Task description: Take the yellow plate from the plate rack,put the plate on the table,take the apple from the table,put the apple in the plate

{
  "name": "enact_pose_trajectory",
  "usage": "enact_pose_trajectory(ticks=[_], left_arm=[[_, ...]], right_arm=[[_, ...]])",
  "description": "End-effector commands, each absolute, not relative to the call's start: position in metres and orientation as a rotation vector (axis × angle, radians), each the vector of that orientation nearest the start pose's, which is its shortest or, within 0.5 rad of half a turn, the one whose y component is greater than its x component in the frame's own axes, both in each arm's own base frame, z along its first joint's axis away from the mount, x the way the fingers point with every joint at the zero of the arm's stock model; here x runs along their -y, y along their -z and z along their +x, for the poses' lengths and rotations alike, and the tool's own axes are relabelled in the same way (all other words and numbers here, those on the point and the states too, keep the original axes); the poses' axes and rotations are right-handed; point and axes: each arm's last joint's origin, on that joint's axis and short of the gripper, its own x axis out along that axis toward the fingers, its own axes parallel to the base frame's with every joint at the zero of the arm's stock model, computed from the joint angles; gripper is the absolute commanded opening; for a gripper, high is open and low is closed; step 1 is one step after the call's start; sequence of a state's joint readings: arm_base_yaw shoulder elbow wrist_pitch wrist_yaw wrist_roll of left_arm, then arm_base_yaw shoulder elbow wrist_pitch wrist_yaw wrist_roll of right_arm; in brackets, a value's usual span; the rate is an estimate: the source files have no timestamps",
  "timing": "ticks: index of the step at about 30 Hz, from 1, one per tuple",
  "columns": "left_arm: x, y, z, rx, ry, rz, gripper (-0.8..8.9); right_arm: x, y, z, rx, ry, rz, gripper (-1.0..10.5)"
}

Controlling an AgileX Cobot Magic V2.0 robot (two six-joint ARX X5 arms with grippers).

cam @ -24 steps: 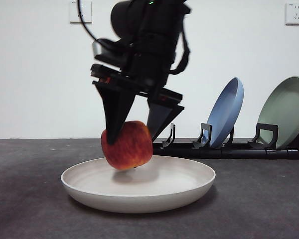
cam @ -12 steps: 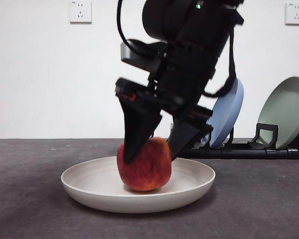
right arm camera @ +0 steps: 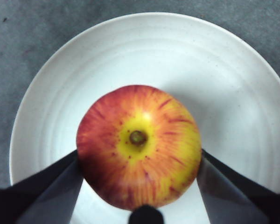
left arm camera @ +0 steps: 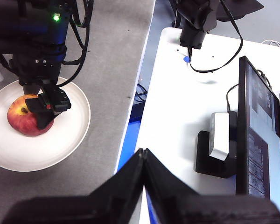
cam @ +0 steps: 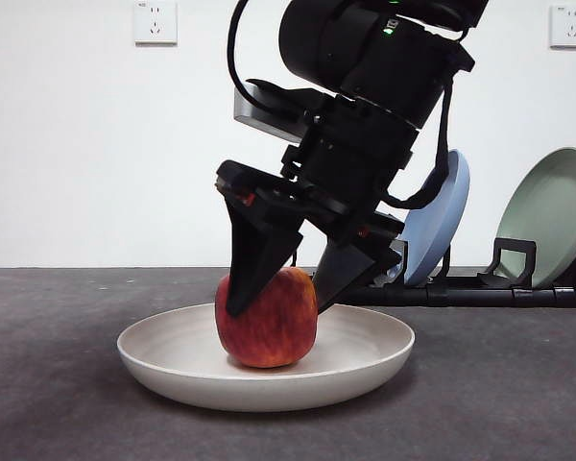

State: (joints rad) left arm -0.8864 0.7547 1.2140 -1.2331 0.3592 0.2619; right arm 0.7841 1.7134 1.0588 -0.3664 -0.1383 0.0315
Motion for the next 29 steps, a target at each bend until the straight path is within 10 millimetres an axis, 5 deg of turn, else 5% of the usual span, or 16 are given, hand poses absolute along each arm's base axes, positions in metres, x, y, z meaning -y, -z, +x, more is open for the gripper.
enact_pose_trajectory(ticks=[1, 7, 16, 23, 29], left_arm=[[0.075, -0.381, 0.048, -0.625, 1.293, 0.435, -0.07], [0.075, -0.381, 0.048, -0.625, 1.293, 0.435, -0.07], [0.075, -0.381, 0.048, -0.625, 1.293, 0.435, -0.07], [0.075, -0.381, 0.048, -0.623, 1.292, 0.435, -0.07], [0.077, -0.380, 0.049, -0.632, 1.292, 0.437, -0.07]], right_arm=[[-0.240, -0.175, 0.235, -1.044, -0.812, -0.300, 4.8], [-0.239, -0.184, 0.233, -1.018, -0.816, -0.287, 5.4], [-0.216, -0.239, 0.212, -0.940, -0.793, -0.245, 5.4], [-0.170, -0.311, 0.165, -0.986, -0.756, -0.196, 5.2], [-0.121, -0.361, 0.117, -1.026, -0.744, -0.192, 2.4]])
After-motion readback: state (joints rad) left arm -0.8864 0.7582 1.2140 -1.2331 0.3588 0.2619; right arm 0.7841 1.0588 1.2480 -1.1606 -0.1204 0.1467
